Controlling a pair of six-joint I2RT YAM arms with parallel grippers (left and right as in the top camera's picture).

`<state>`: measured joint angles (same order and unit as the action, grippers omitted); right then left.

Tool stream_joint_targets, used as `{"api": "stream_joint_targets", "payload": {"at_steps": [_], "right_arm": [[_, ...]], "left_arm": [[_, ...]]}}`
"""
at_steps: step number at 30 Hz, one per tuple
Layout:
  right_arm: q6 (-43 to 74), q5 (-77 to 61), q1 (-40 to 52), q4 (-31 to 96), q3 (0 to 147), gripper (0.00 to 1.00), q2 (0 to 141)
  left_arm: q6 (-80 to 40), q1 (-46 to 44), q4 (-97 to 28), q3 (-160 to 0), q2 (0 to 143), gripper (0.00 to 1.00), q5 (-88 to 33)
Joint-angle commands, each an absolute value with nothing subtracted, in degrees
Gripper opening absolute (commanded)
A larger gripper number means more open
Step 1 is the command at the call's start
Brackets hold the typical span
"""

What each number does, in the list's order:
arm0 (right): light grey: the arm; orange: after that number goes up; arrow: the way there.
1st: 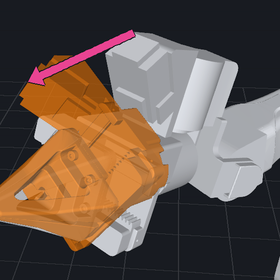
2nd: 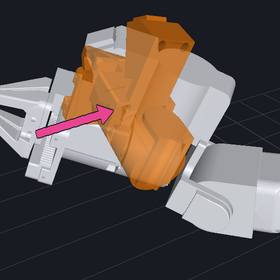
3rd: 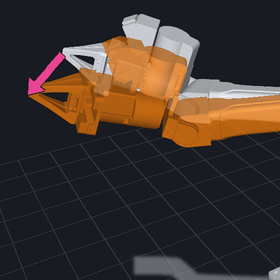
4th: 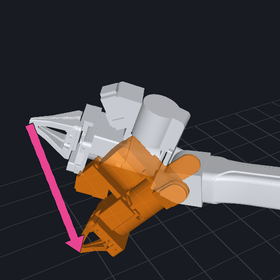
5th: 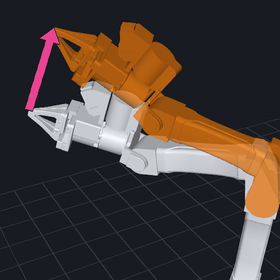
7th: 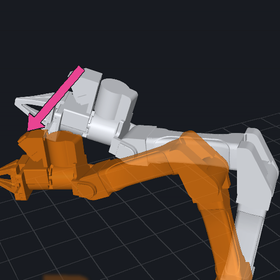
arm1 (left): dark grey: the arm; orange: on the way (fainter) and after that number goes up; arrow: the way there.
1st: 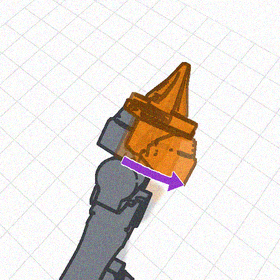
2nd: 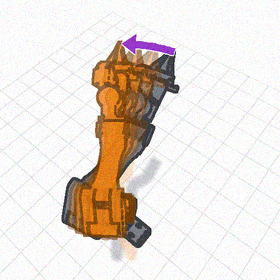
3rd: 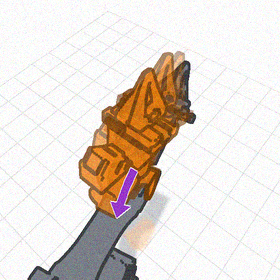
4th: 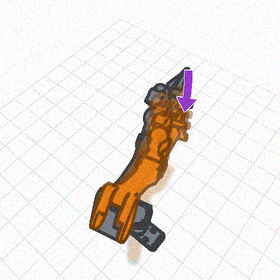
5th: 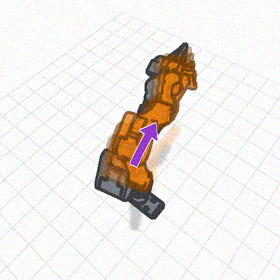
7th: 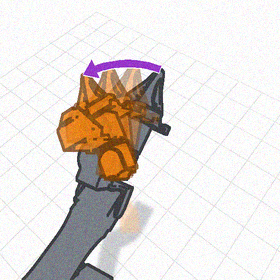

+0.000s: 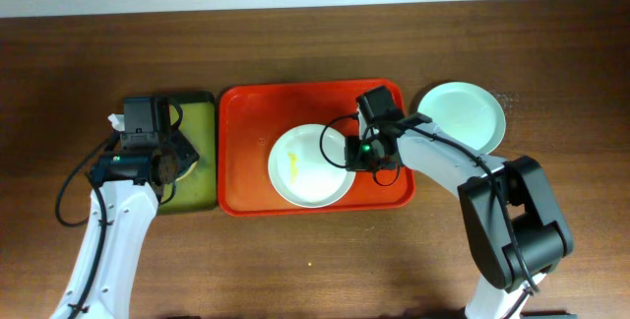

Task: Clean dirty plates on tray and stack at the side
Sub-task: 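Bring the sponge in the left gripper over the last white plate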

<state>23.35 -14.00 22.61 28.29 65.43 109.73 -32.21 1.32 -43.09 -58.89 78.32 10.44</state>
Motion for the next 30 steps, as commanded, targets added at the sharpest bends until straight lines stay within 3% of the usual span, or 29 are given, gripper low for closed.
{"api": "stream_joint_targets", "payload": {"at_steps": [1,12,19,22,28,30], "right_arm": [[26.02,-13.3,23.66,26.09,63.53,0.04,111.39],[25.76,-12.84,23.66,25.69,63.53,0.04,111.39],[25.78,-11.79,23.66,25.71,63.53,0.04,111.39],[25.78,-11.79,23.66,26.13,63.53,0.04,111.39],[25.78,-11.81,23.66,26.11,63.53,0.04,111.39],[25.78,-11.84,23.66,25.87,63.53,0.04,111.39]], "left_arm": [[-32.1,1.5,-42.87,-57.98,79.55,0.0,9.82],[-31.0,1.67,-28.34,-57.98,98.83,0.0,14.81],[-28.05,1.67,-25.47,-58.0,107.46,0.0,14.81],[-21.54,1.67,-26.72,-59.64,106.45,0.0,14.83],[-21.34,1.54,-35.48,-66.61,92.33,0.0,14.06],[-21.32,1.5,-36.77,-66.61,85.06,0.0,6.76]]}}
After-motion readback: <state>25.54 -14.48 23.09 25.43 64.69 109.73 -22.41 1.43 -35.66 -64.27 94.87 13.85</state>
